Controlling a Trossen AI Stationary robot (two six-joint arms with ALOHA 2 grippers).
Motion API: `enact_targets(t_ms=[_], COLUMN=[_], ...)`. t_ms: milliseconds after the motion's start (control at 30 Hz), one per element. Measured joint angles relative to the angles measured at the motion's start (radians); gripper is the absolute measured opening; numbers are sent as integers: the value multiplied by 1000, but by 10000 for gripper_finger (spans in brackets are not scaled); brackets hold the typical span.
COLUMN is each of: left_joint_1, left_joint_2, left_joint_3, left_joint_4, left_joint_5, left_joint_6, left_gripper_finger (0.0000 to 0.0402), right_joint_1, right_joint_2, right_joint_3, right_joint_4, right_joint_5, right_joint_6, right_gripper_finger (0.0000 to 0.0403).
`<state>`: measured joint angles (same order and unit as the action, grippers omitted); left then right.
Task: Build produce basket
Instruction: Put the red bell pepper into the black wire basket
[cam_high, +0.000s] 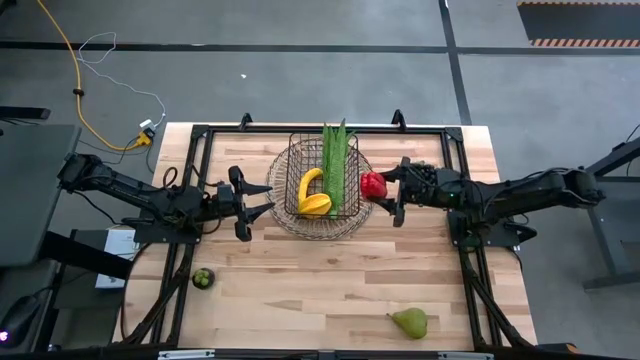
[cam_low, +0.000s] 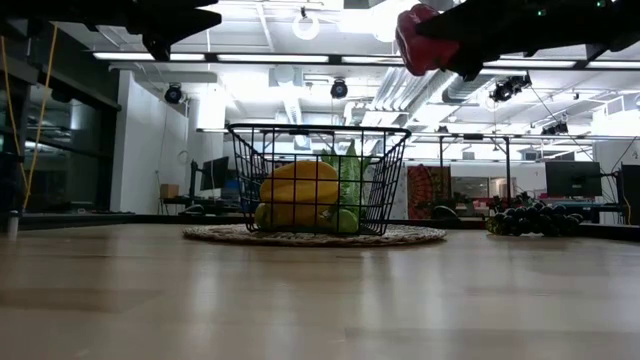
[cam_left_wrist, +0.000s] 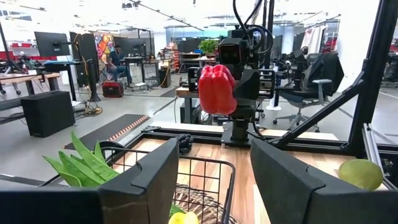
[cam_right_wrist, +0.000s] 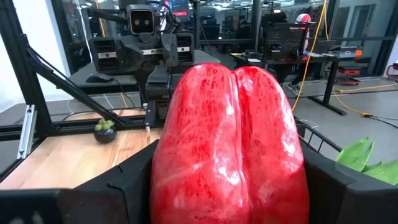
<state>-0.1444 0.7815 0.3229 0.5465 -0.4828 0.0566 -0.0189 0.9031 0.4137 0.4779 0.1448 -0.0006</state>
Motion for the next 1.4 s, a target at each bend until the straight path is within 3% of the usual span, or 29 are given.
enact_targets(t_ms=[233, 400, 567, 933, 1233, 1400], left_joint_1=[0, 0, 0, 0, 0, 0], left_joint_2=[0, 0, 0, 0, 0, 0], left_joint_3=[0, 0, 0, 0, 0, 0], left_joint_4=[0, 0, 0, -2, -4, -3], left_joint_5=[0, 0, 0, 0, 0, 0], left_joint_6=[0, -1, 0, 7, 8, 8], left_gripper_finger=[188, 188, 188, 188, 189, 189], right_joint_1=[0, -8, -66, -210, -210, -211], right_joint_2=[54, 247, 499, 919, 982, 982], right_joint_3=[29, 139, 310, 768, 860, 864], right_joint_4=[38, 35, 20, -401, -498, -497], right_joint_5=[48, 138, 122, 82, -46, 26], right_joint_6=[80, 84, 102, 154, 34, 20], right_gripper_finger=[269, 269, 269, 269, 288, 289])
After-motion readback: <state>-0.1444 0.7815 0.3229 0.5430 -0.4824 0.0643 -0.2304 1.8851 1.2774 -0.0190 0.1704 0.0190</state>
